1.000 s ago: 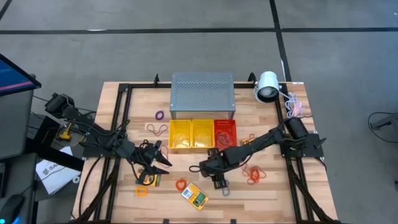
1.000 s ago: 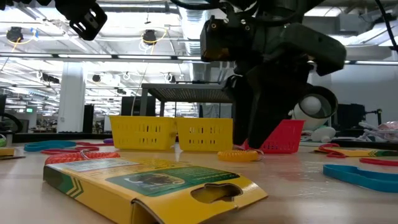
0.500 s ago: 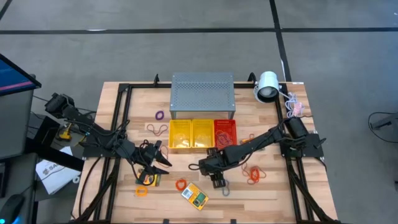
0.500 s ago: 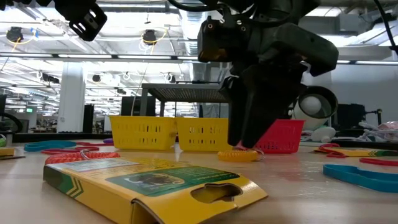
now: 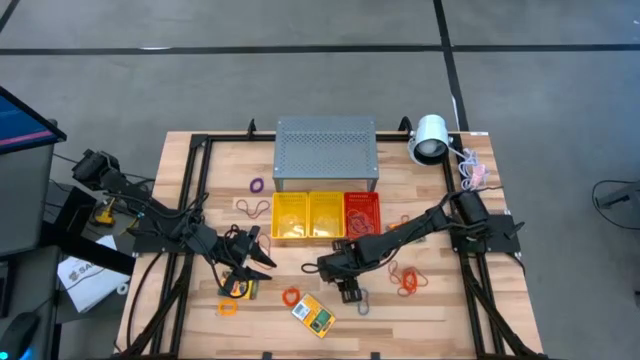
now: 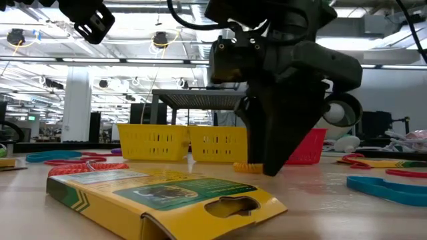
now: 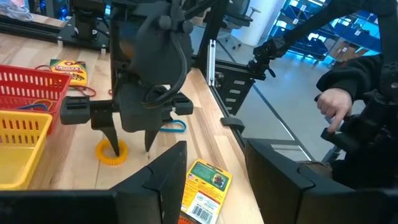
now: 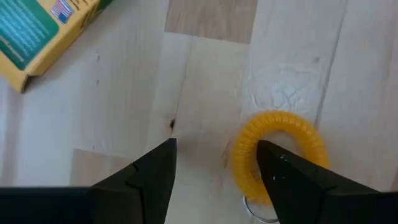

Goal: Pick & Place Office Desk Supplies
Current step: Put the yellow spring keychain into the left yellow bin

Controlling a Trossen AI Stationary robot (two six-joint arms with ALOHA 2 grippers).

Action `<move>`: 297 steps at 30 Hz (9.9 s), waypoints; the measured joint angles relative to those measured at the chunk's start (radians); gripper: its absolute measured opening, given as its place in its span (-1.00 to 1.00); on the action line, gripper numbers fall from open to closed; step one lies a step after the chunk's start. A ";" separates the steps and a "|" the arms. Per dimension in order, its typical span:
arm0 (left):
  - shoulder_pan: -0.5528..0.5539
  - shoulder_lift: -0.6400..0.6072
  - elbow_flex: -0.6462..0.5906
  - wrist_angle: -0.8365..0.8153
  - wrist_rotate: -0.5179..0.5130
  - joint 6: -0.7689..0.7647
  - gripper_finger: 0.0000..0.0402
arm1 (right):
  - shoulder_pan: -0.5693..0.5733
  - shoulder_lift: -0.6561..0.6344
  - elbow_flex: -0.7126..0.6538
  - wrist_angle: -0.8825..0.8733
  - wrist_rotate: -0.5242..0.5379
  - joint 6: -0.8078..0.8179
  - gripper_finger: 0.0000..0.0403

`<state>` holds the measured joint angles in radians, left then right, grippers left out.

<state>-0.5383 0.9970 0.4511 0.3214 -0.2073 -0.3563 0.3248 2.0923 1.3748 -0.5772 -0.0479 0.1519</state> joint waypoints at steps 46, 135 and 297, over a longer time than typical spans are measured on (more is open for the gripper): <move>0.000 0.000 0.000 0.000 0.000 0.000 -0.21 | 0.006 0.005 0.182 -0.043 0.042 0.000 -0.99; 0.052 0.242 0.140 0.449 0.335 0.300 -0.21 | 0.030 -0.157 0.502 0.170 -0.189 -0.344 -1.00; 0.687 0.256 0.076 -0.311 0.291 0.195 -0.77 | 0.327 -0.870 -0.120 -0.176 1.200 0.163 0.24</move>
<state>0.1486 1.2530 0.5274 0.0100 0.0842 -0.1615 0.6518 1.2224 1.2544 -0.7536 1.1520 0.3145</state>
